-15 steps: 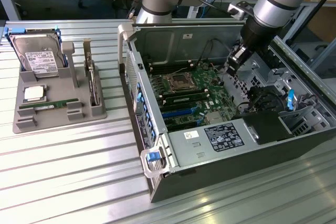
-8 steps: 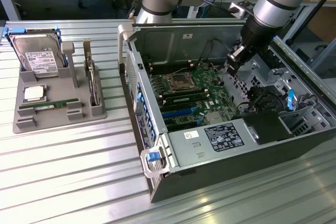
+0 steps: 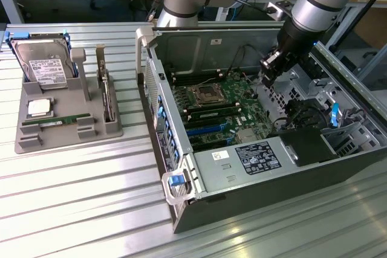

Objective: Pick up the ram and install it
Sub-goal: 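Press down the ram until it locks into place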

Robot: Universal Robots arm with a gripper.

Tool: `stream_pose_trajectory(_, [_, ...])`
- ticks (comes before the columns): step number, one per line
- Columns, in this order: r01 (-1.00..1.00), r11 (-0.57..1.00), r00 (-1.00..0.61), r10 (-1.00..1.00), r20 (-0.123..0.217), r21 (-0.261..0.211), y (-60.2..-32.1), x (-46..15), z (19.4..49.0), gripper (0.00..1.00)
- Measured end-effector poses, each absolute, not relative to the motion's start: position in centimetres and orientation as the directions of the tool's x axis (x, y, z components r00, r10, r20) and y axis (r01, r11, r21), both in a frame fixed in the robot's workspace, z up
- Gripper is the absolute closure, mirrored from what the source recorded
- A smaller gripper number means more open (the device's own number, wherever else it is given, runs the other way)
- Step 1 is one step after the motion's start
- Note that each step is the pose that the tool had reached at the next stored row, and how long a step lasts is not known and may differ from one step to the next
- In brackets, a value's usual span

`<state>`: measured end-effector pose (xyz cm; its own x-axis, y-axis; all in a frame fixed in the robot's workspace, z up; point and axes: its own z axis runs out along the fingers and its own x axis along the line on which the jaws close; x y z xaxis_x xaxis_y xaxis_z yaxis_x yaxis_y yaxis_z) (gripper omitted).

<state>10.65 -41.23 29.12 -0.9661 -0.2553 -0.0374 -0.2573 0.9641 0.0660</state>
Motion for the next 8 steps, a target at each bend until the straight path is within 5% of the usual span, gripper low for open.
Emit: stream_pose_trajectory(8, [-0.167,0.984,-0.986,-0.165,-0.037,0.066,-41.23,10.65,29.12,0.90])
